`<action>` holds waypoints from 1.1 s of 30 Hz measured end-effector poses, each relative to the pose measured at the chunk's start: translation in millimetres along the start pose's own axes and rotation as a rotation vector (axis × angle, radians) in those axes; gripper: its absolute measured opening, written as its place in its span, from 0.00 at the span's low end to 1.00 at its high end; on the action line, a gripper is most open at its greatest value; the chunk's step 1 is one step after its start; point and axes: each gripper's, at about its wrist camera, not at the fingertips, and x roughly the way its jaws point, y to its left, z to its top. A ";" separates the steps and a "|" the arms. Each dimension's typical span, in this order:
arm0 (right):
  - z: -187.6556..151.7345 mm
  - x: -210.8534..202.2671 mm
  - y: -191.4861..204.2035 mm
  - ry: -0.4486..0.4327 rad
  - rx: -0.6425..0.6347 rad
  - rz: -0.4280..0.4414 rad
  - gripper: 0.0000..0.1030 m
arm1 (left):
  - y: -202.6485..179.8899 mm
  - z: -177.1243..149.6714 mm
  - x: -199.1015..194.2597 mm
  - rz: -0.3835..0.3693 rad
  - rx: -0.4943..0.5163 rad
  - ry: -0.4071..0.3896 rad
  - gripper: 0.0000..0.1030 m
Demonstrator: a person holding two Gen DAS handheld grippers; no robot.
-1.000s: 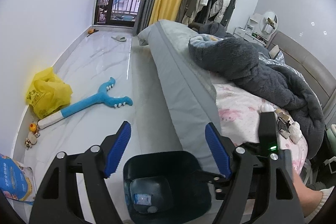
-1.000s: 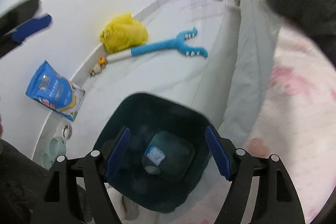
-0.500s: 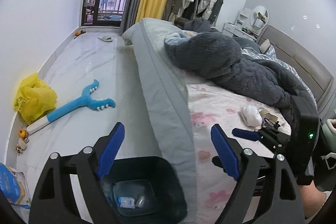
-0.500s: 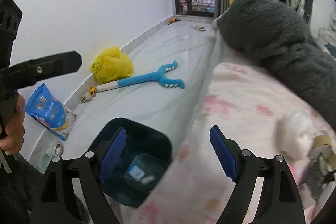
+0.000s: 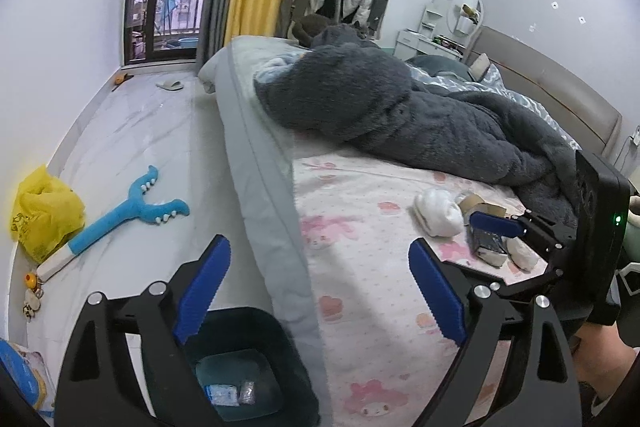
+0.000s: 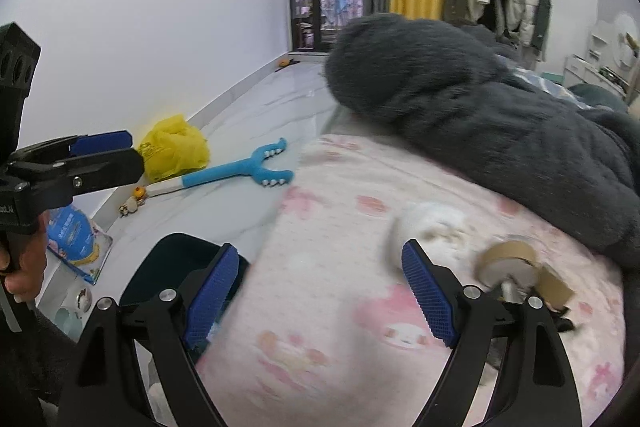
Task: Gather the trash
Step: 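Move both grippers back over the bed toward the tissue wads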
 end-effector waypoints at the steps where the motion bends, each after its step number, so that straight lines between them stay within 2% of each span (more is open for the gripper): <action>1: -1.5 -3.3 -6.6 -0.003 0.008 -0.010 0.82 | -3.6 0.1 1.7 -0.006 -0.001 0.002 0.90; 20: -46.6 -47.3 -101.4 -0.012 0.113 -0.149 0.83 | -94.9 0.7 43.7 -0.133 0.095 0.035 0.90; 33: -81.8 -62.8 -156.1 0.008 0.209 -0.172 0.83 | -154.4 -9.3 75.8 -0.201 0.187 0.077 0.90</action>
